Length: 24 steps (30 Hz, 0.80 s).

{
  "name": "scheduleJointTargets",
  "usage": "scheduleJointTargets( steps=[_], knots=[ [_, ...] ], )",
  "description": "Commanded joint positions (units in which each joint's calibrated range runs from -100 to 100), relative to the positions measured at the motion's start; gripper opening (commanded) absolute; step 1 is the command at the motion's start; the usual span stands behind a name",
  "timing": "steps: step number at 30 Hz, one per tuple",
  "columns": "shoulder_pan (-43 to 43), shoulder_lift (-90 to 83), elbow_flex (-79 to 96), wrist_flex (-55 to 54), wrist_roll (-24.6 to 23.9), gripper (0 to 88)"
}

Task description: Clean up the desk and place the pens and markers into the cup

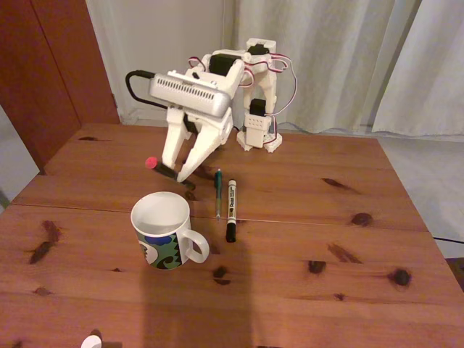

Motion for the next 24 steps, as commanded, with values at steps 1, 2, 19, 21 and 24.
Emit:
scheduleJointTargets(
  steps=[1, 2, 19, 21, 24],
  knots=[
    [0.8, 1.4, -6.3, -1.0, -0.1, 0.9],
    [1.1, 2.2, -7.0, -1.0, -0.1, 0.9],
    [3.2, 11.9, -17.7, -1.0, -0.1, 0.9],
    [3.3, 12.0, -17.7, -1.0, -0.1, 0.9],
    [3.3, 12.0, -17.3, -1.0, -0.6, 0.8]
  ],
)
